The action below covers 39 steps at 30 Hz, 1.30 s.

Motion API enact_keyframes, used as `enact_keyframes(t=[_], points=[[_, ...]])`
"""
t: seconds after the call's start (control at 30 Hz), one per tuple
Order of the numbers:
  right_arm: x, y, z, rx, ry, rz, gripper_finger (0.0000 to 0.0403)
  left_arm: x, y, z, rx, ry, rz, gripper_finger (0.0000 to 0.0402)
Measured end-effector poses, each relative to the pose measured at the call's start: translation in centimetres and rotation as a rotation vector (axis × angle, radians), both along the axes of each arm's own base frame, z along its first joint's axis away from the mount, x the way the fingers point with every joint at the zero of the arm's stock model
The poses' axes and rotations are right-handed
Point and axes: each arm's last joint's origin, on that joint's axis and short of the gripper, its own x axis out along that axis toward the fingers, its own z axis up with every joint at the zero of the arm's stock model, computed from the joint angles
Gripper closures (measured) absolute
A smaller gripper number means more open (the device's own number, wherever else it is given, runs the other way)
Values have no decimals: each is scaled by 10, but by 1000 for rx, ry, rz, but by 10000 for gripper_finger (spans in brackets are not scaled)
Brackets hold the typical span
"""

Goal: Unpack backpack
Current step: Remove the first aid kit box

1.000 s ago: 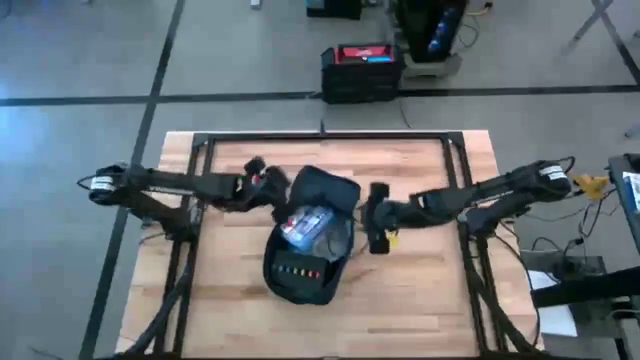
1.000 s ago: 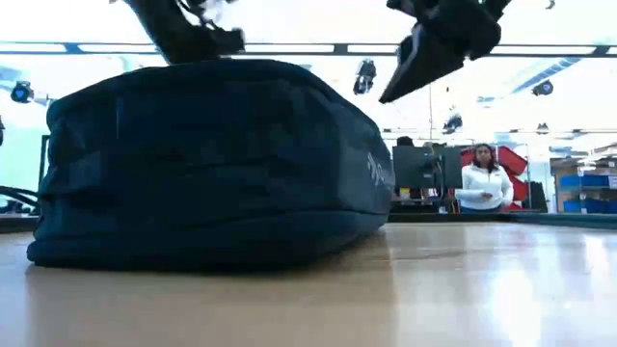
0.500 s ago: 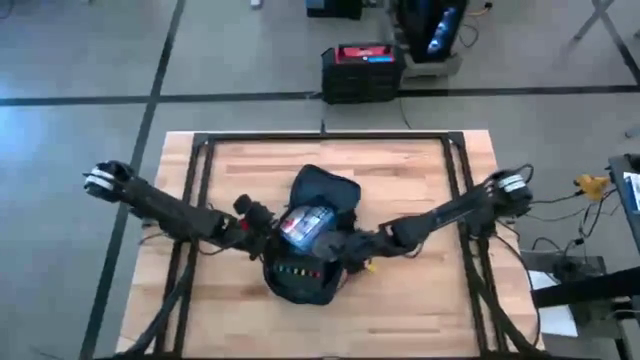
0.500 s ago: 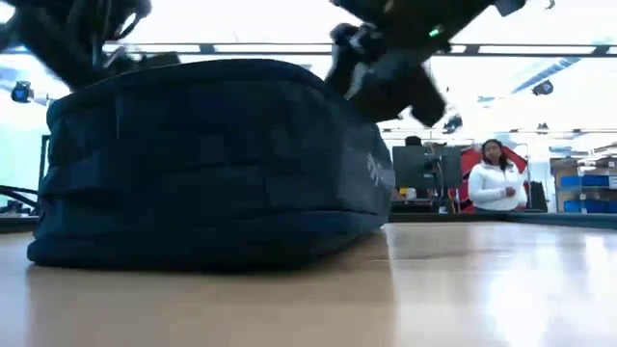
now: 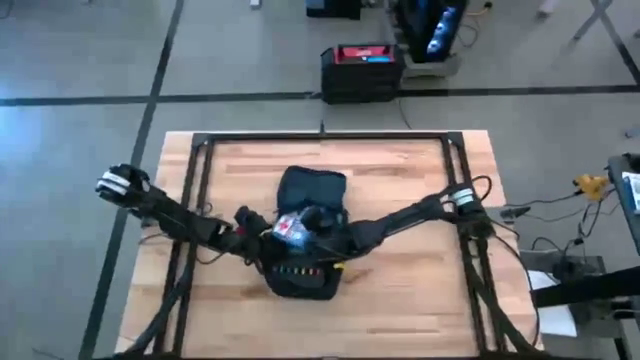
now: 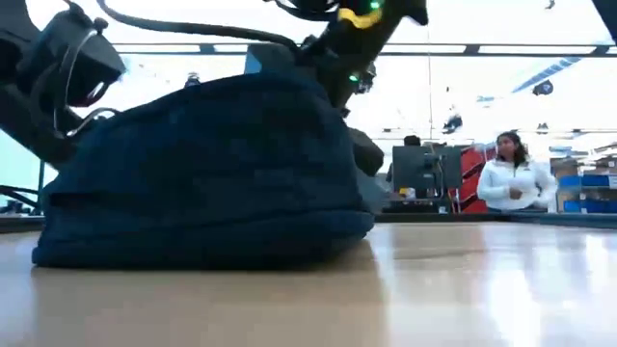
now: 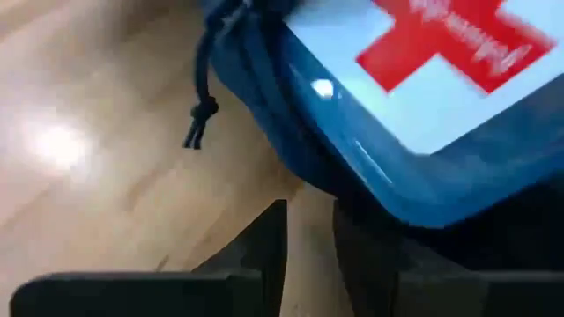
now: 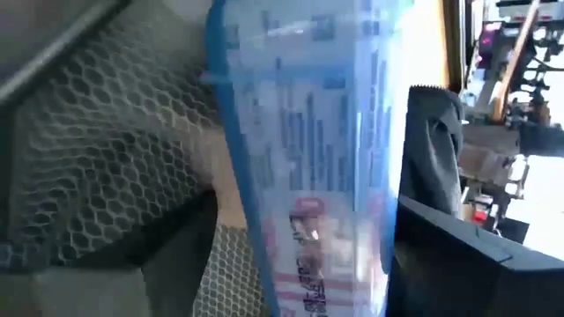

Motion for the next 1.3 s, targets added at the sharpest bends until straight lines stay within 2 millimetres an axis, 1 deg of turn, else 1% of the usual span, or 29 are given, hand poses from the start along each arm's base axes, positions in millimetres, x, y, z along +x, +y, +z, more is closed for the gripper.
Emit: enact_keyframes(t=[0.1,0.17,0.27,0.3,0.37,0.5,0.57,0.67,0.87,0.97,1.03,1.17,1.3], points=[[2,-5,7,60,-7,25,136,2,-3,0,4,-2,-15,322],[2,-8,13,123,-32,26,175,3,-4,1,6,3,-25,322],[2,-9,17,131,-54,14,243,3,-5,6,-5,-10,-49,322],[2,-9,19,139,-62,6,249,4,-5,7,-7,-14,-55,322],[1,-9,19,145,-71,-14,249,5,-7,10,-23,-35,-68,322],[-3,-2,24,84,-73,-40,249,5,-8,13,-25,-61,-60,322],[-8,2,33,42,-82,-56,249,7,-9,17,-27,-83,-54,322],[-20,10,54,29,-112,-50,249,8,-11,20,-31,-104,-53,322],[-53,28,103,107,-225,-66,249,7,-17,21,-47,-140,-42,322],[-75,26,128,181,-278,-115,249,7,-26,21,-38,-185,-35,322],[-90,18,143,235,-316,-191,249,7,-33,19,-17,-216,-34,322],[-121,-5,155,295,-326,-401,249,6,-49,14,53,-243,-39,322],[-151,-30,146,245,-255,-658,249,8,-66,6,108,-246,-56,322]])
